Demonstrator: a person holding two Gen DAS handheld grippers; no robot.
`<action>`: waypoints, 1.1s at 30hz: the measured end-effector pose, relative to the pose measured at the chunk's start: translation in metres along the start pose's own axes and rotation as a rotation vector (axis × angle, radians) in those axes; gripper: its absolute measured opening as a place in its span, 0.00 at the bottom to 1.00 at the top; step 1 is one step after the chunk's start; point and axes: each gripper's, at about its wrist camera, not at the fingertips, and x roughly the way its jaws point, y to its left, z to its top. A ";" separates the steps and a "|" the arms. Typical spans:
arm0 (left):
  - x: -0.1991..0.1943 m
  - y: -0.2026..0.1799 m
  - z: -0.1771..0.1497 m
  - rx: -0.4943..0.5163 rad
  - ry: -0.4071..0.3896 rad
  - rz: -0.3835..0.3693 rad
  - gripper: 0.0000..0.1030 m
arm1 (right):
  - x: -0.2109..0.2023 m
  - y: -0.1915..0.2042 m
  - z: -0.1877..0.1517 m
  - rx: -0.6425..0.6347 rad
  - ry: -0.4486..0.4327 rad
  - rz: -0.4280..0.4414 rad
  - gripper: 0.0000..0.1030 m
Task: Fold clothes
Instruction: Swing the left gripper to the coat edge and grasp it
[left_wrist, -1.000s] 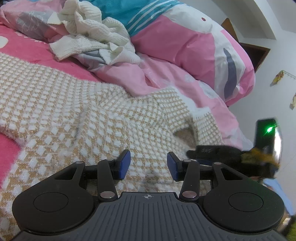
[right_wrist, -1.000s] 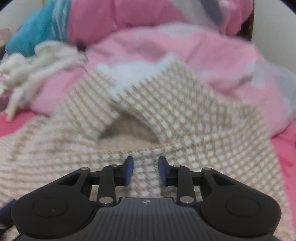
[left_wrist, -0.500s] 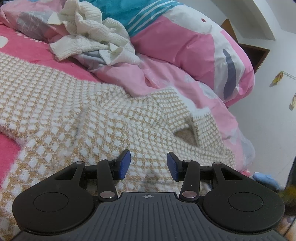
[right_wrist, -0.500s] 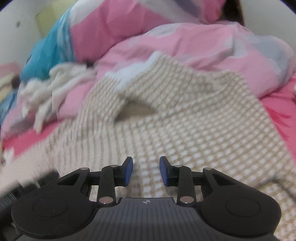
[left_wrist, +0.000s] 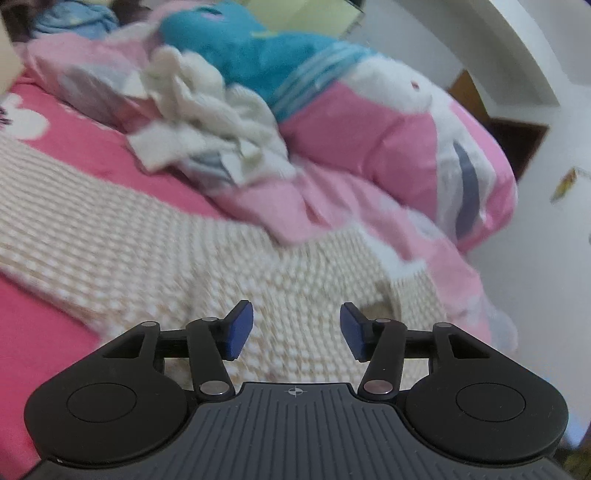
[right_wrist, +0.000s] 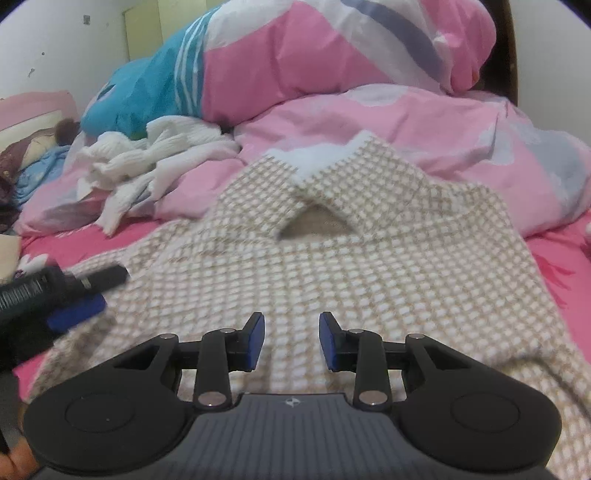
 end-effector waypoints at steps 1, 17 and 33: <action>-0.009 0.001 0.004 -0.009 -0.006 0.023 0.51 | -0.004 0.004 0.000 -0.009 0.003 0.017 0.33; -0.134 0.125 0.085 -0.135 -0.414 0.753 0.55 | -0.062 0.151 0.011 -0.265 -0.054 0.266 0.34; -0.112 0.245 0.113 -0.502 -0.450 0.797 0.34 | -0.050 0.160 -0.016 -0.294 0.019 0.247 0.34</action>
